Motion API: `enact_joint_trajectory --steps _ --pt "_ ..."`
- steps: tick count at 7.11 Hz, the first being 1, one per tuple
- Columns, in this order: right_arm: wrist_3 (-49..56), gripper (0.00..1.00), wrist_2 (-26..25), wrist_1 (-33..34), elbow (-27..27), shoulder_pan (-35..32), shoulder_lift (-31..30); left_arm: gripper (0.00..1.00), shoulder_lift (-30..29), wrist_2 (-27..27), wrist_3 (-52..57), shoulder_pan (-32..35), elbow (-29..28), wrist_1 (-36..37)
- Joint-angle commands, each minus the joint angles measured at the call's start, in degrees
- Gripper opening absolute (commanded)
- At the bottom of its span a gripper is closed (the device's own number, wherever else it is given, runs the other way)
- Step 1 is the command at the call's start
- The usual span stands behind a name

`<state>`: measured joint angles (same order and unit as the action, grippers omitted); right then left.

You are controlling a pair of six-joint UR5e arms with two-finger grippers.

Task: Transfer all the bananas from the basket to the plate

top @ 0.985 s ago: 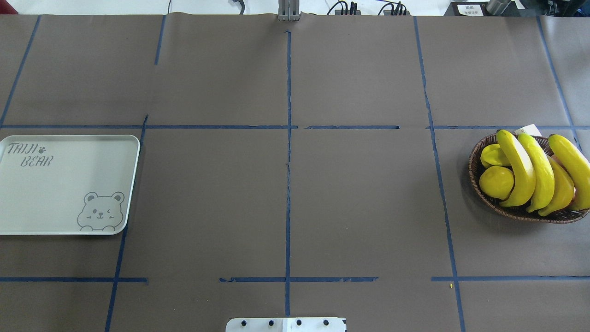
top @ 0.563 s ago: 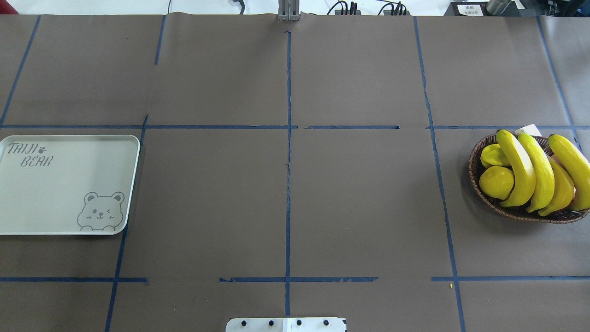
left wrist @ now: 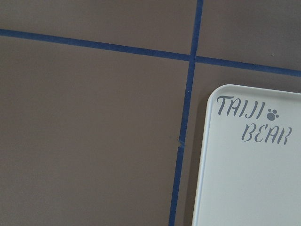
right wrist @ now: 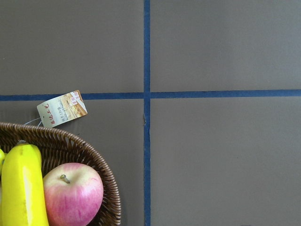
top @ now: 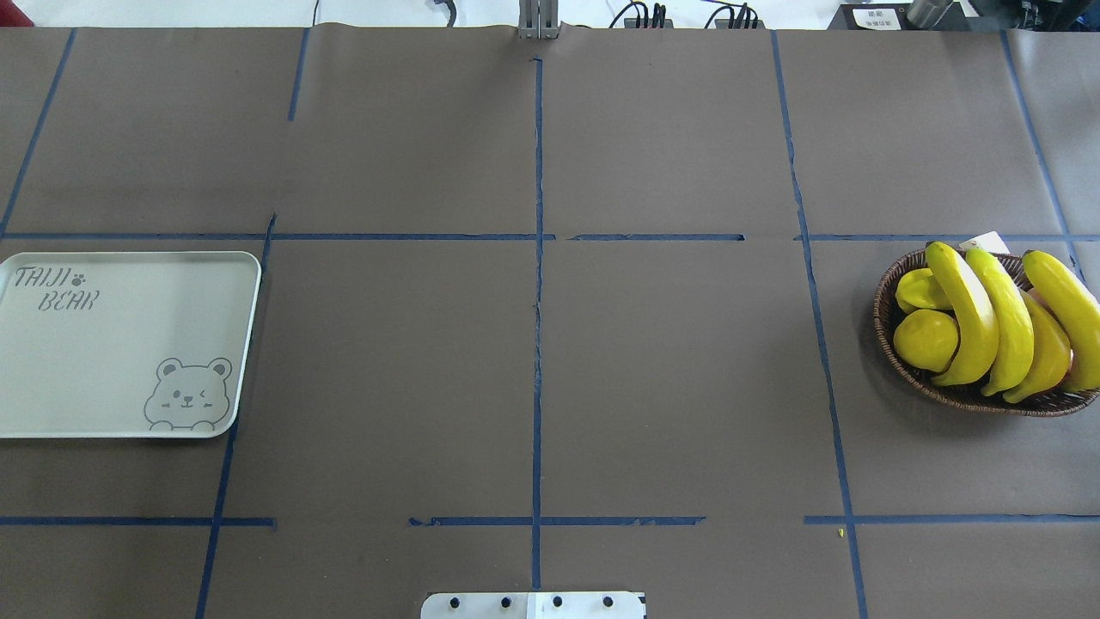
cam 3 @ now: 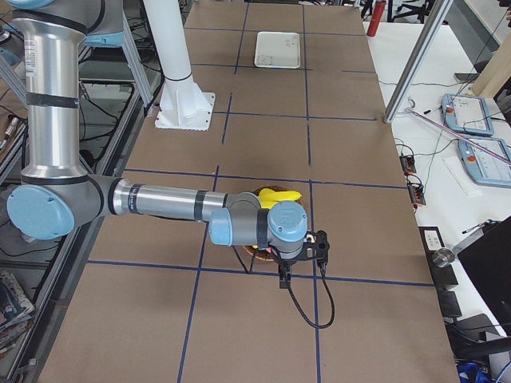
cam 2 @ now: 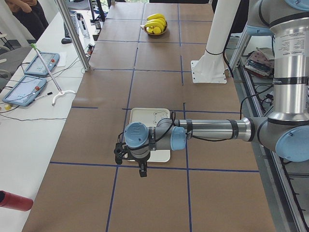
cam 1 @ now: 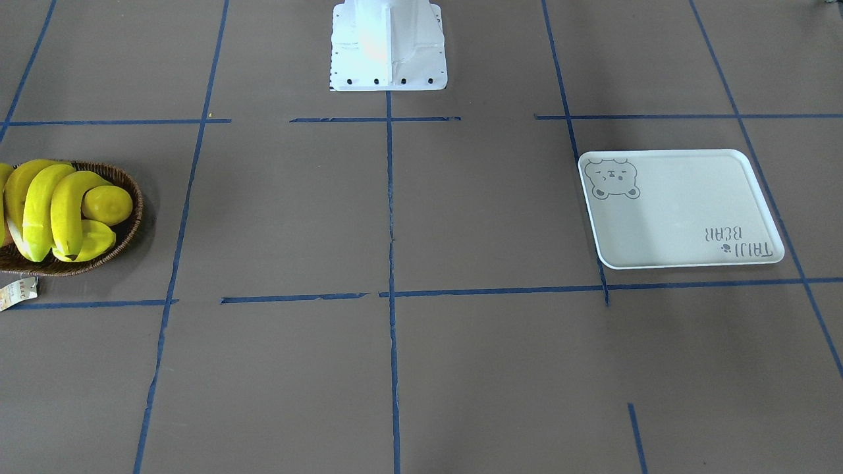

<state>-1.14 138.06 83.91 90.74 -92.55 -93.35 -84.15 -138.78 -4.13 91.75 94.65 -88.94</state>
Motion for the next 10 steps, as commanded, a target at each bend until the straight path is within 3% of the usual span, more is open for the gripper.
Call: enact_joint_trajectory --steps 1,4,6,8,10 --pt "-0.09 1.00 -0.07 -0.15 0.48 0.09 0.62 1.00 -0.14 0.00 -0.09 0.01 0.27 0.00" --pt "-0.79 1.00 0.98 0.37 3.04 1.93 5.44 1.00 -0.14 0.00 -0.27 0.01 0.97 0.09" --pt "-1.32 1.00 0.38 -2.76 5.73 10.08 4.42 1.00 0.04 -0.35 -0.27 0.10 1.06 0.00" --pt "-4.63 1.00 0.20 -17.81 6.90 11.25 -2.41 1.00 0.13 -0.35 -0.18 0.10 1.06 0.00" --pt "-16.83 0.99 -0.06 -27.18 6.90 13.44 -7.00 1.00 0.30 -0.44 -0.18 0.10 1.06 0.00"
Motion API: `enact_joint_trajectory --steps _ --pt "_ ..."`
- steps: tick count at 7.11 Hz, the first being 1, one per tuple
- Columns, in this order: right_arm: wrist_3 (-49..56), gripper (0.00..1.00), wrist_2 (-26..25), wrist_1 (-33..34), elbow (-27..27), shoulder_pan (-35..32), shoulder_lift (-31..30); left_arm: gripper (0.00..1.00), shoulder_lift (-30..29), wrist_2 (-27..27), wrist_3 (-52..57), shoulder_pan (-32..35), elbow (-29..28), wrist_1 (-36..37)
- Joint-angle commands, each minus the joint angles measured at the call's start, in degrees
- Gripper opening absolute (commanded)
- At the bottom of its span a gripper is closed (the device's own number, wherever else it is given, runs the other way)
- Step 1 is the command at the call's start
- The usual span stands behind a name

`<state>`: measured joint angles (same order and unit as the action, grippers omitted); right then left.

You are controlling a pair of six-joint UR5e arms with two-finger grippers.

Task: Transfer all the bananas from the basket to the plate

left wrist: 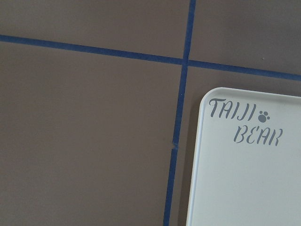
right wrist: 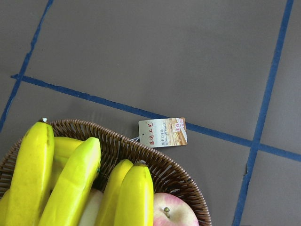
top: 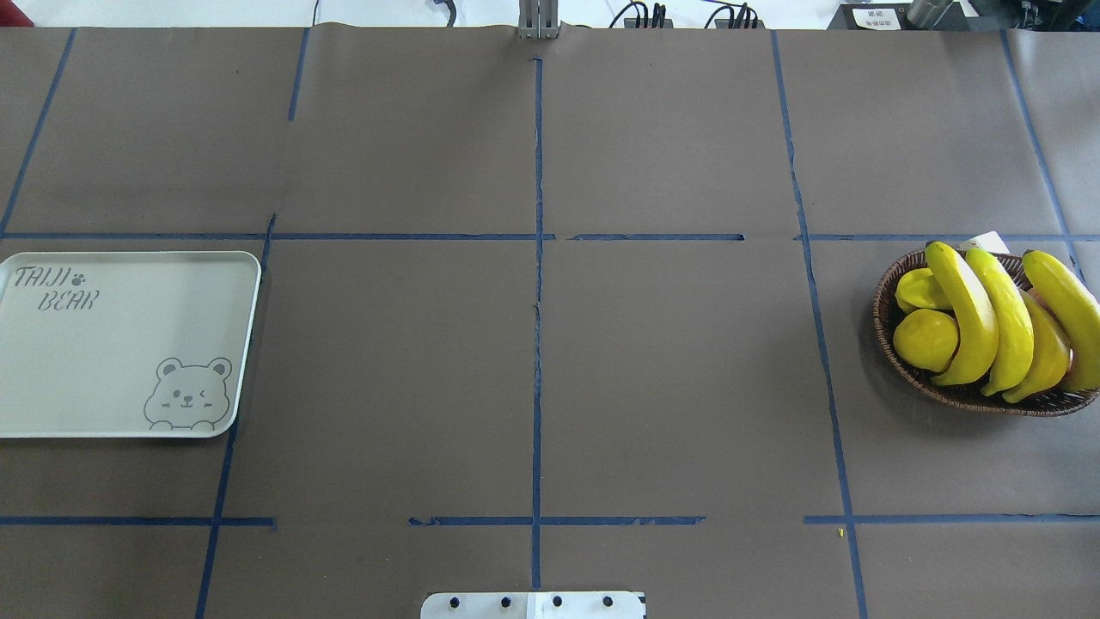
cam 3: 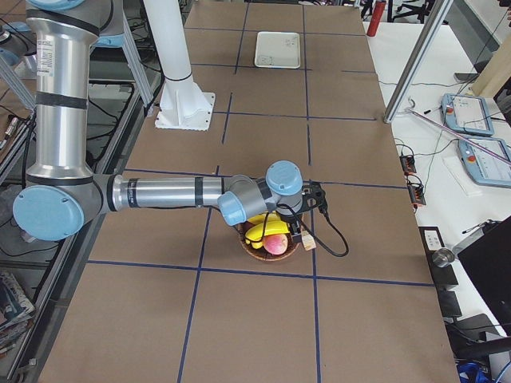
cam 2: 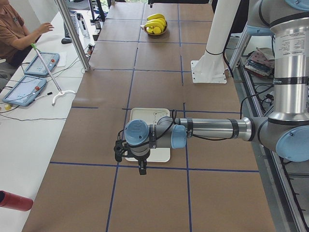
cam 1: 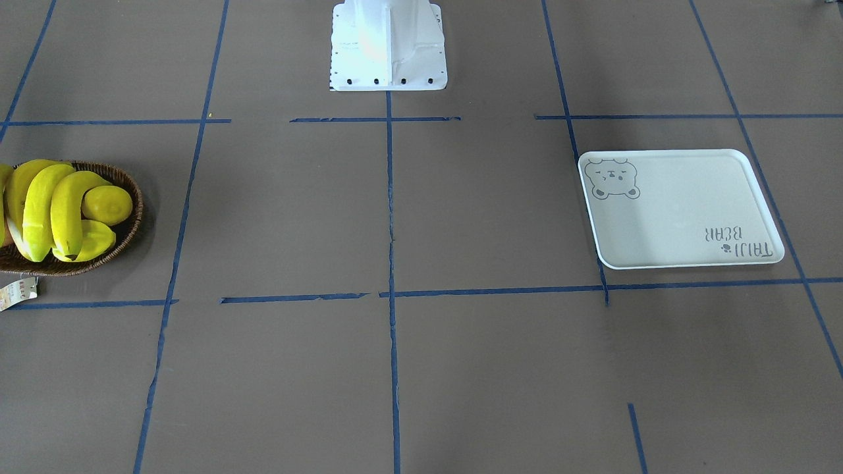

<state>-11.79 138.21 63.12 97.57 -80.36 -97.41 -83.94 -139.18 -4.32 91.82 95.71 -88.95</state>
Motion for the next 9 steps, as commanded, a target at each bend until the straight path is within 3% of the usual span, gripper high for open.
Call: enact_joint_trajectory --steps 1,7,9 --pt "-7.27 0.99 -0.40 -7.39 0.16 2.56 -3.49 1.00 0.18 -0.03 0.01 -0.06 0.00 0.00" --pt "-9.83 0.99 -3.03 -7.48 0.69 9.69 -6.48 1.00 0.36 -0.21 0.10 -0.06 0.00 -0.09" --pt "-9.74 0.92 -4.17 -7.40 0.52 9.96 -7.27 1.00 0.36 -0.30 0.10 0.03 0.00 -0.09"
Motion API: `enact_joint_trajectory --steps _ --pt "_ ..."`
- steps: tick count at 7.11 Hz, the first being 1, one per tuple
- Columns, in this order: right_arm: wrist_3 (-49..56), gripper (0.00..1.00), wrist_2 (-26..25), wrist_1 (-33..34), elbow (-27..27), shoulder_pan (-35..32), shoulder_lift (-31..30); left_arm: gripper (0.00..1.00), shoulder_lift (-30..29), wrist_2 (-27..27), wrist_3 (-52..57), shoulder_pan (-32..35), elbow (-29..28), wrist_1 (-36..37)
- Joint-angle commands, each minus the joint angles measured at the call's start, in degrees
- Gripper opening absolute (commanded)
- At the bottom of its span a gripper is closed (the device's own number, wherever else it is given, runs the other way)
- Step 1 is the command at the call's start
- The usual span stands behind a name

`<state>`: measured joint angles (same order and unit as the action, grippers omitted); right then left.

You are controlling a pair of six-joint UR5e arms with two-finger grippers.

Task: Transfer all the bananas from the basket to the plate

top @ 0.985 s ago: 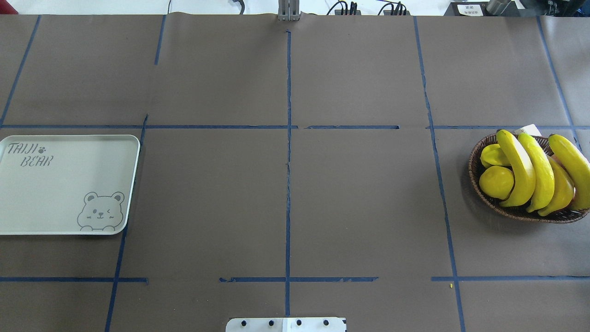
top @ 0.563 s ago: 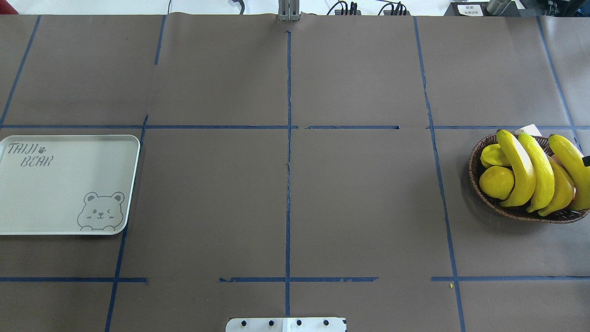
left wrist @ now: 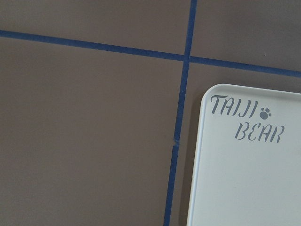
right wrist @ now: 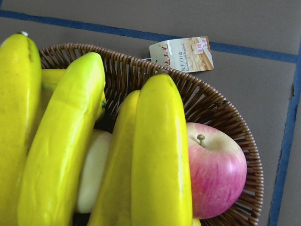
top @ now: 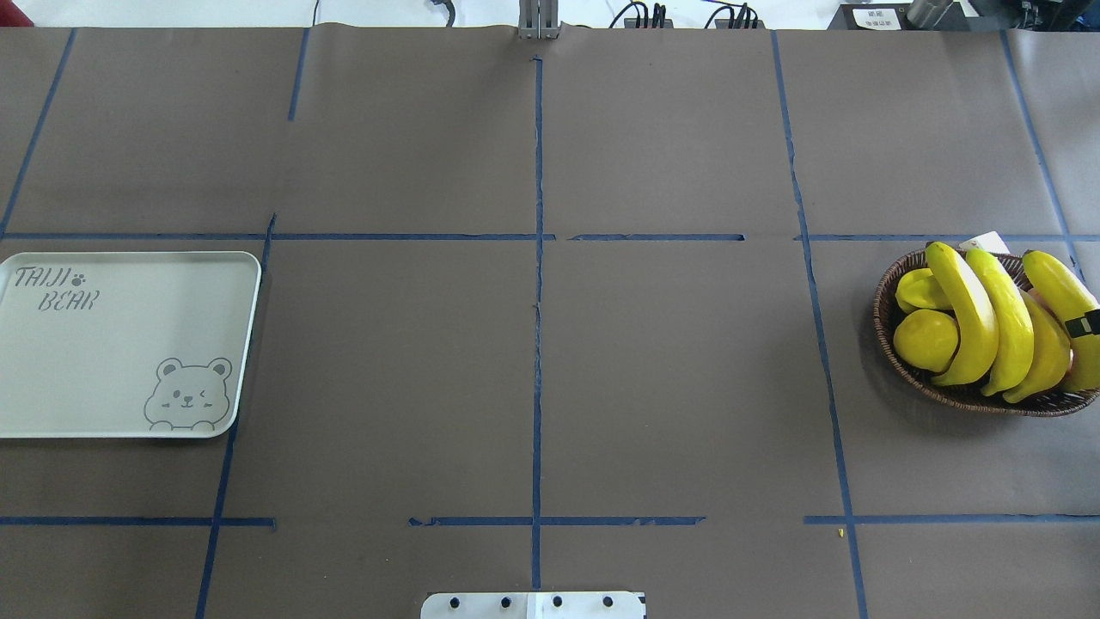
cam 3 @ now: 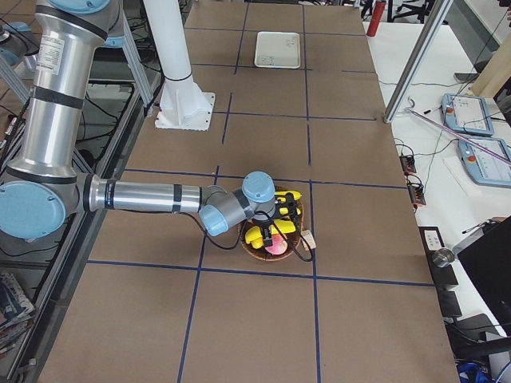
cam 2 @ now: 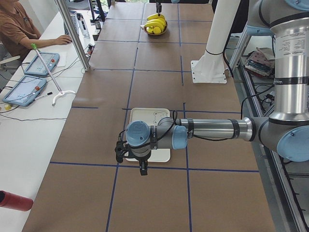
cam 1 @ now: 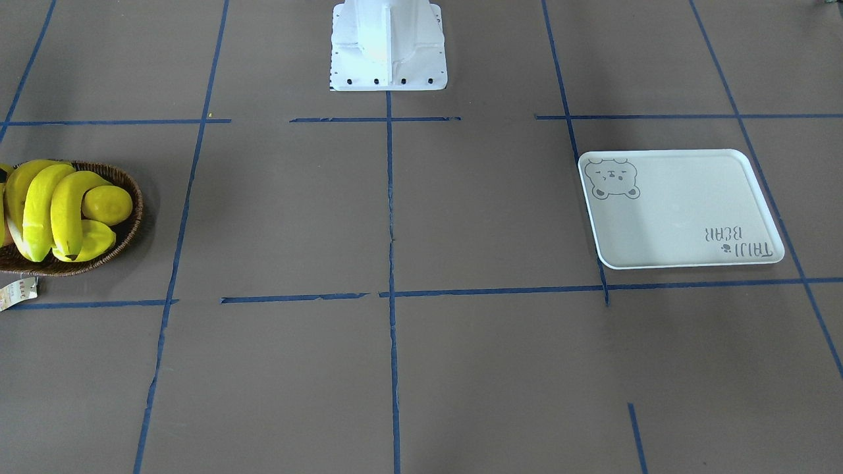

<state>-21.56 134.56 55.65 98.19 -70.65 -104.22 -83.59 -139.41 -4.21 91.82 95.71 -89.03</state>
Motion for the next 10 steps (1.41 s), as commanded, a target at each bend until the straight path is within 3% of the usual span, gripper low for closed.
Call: enact_joint_trajectory --steps 1,5,6,7,8,9,10 --pt "0.03 0.88 -0.53 -0.02 -0.10 0.25 -0.81 1.00 0.00 -0.08 -0.01 0.03 0.00 0.00" --pt "0.11 0.85 -0.53 0.07 -0.10 1.21 -1.25 1.00 0.00 -0.08 -0.01 0.03 0.00 0.00" --pt "0.11 0.72 -0.53 -0.02 -0.02 1.22 -1.16 1.00 0.00 -0.08 -0.01 0.03 0.00 0.00" --pt "0.29 0.37 -0.44 -0.02 0.16 1.22 -1.16 1.00 0.00 -0.08 -0.01 0.03 -0.09 0.00" --pt "0.38 0.16 -0.35 -0.02 0.42 1.22 -1.16 1.00 -0.09 -0.08 -0.01 0.03 -0.09 0.00" --pt "0.46 0.05 -0.18 -0.02 1.55 1.04 -1.34 1.00 -0.17 -0.08 -0.01 0.03 -0.09 0.00" --pt "0.64 0.00 0.34 -0.02 2.70 0.52 -1.69 1.00 -0.26 -0.08 -0.10 0.03 -0.09 0.00"
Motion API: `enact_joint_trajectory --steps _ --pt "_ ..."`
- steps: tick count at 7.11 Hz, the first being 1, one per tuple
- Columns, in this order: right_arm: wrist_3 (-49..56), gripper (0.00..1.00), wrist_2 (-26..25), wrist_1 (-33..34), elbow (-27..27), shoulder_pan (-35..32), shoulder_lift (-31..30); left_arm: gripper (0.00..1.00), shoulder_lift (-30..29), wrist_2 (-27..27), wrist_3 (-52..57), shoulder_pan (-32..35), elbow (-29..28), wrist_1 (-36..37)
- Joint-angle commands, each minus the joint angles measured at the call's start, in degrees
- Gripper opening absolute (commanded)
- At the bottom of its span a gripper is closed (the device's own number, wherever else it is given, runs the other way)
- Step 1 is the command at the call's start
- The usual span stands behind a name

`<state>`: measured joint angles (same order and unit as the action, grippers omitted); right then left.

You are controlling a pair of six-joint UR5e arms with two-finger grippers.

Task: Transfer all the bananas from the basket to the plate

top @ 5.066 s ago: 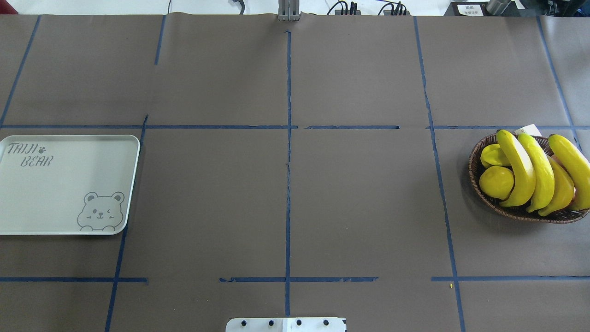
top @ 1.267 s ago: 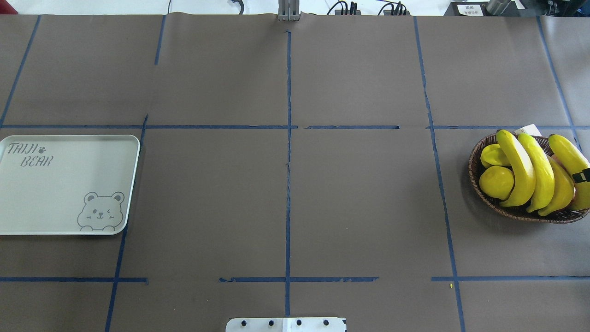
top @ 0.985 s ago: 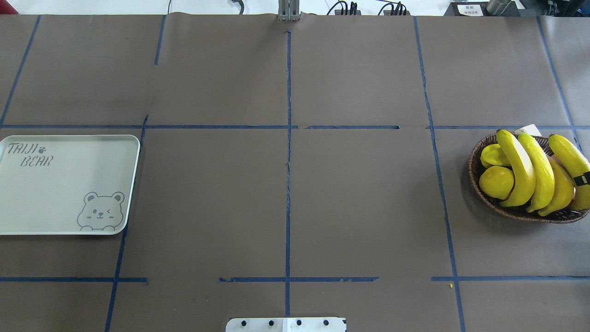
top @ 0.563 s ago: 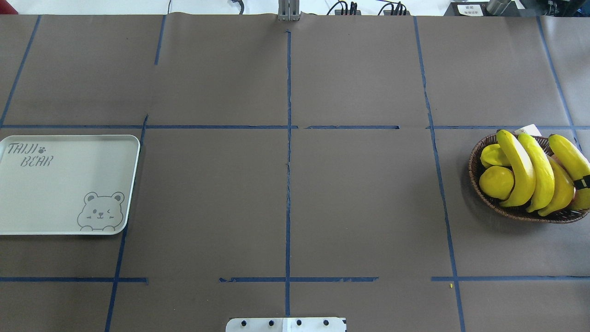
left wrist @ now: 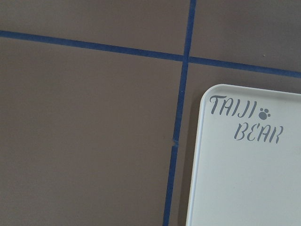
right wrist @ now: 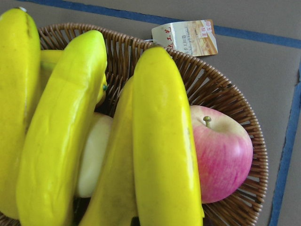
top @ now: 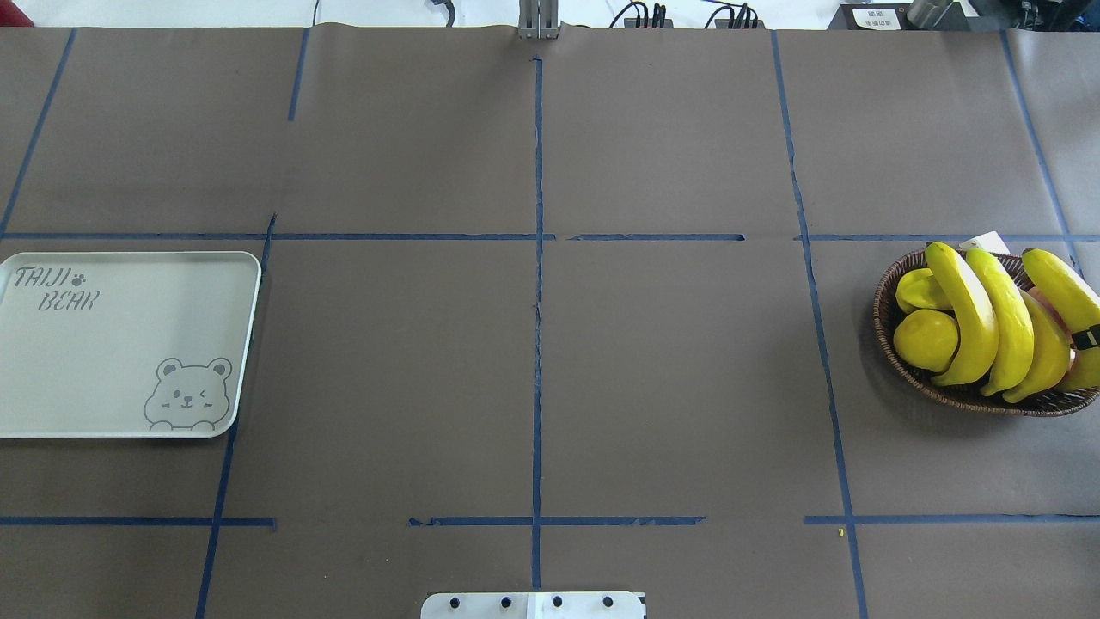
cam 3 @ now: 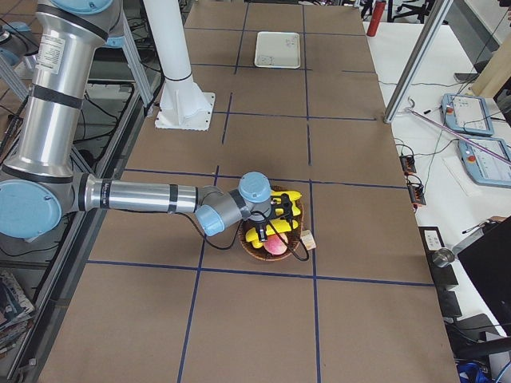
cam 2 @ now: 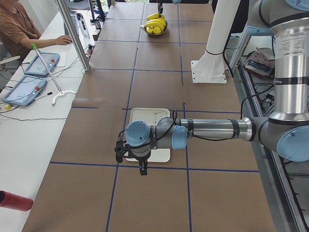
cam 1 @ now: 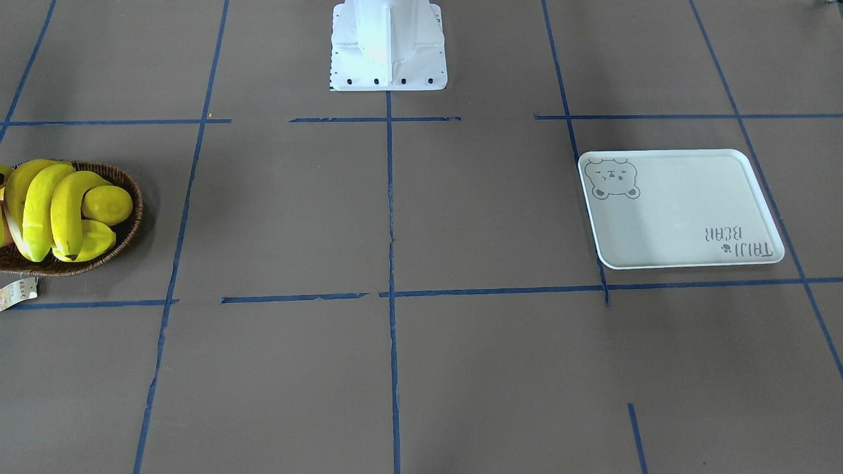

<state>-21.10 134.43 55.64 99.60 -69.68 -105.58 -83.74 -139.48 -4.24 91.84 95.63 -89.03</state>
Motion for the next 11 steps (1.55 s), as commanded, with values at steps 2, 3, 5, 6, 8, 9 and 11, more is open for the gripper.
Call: enact_joint_trajectory --steps 2,3,5,6,8,9,11 --pt "0.97 0.00 3.27 0.26 3.92 -3.61 -3.82 1.00 -0.28 -0.09 -0.16 0.00 0.17 0.00" --pt "5.93 0.00 3.73 0.70 4.29 -5.63 -5.59 1.00 -0.28 -0.17 -0.42 0.00 0.34 0.00" --pt "8.09 0.00 4.52 2.71 5.25 -6.96 -5.78 1.00 -0.37 -0.18 -0.51 0.00 0.34 0.00" --pt "8.09 0.00 7.57 4.29 7.08 -6.97 -5.78 1.00 -0.37 -0.18 -0.51 0.00 0.43 0.09" --pt "8.09 0.00 11.99 13.29 16.27 -6.88 -6.48 1.00 -0.46 -0.18 -0.51 0.00 0.26 0.00" --pt "8.09 0.00 11.91 21.54 22.68 -6.88 -6.40 1.00 -0.46 -0.18 -0.51 0.00 0.26 0.09" --pt "7.83 0.00 11.47 30.47 30.28 -3.21 -4.39 1.00 -0.37 -0.18 -0.51 0.00 0.78 0.00"
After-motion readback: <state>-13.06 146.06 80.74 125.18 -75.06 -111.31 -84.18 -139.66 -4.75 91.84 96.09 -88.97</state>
